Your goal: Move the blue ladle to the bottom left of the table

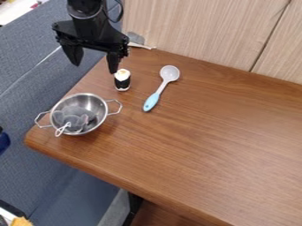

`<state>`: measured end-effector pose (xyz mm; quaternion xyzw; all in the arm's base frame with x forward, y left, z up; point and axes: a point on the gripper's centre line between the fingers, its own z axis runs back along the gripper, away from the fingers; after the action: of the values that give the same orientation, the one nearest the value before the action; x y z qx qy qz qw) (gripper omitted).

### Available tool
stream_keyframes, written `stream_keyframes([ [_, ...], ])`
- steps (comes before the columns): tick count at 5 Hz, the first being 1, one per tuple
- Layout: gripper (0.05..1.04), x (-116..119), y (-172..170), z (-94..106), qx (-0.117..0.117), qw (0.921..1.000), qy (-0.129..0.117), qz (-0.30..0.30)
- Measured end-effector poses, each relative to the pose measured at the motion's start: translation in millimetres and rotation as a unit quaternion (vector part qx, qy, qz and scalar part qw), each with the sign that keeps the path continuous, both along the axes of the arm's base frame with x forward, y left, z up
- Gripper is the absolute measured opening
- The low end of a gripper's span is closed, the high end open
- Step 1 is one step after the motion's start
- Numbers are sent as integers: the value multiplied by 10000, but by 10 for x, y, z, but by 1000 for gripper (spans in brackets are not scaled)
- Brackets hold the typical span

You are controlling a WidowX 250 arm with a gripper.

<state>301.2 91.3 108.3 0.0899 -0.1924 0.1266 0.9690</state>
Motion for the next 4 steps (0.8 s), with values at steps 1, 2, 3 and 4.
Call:
stream_keyframes([
  [1, 1000, -4, -2, -78, -40, 9999, 122, 19],
  [2, 1000, 126, -131, -336, -202, 9987, 471, -53],
  [3, 1000, 289, -252, -519, -365, 9969, 657, -240],
  [4, 1000, 415, -343, -682, -547, 9937, 818, -540],
])
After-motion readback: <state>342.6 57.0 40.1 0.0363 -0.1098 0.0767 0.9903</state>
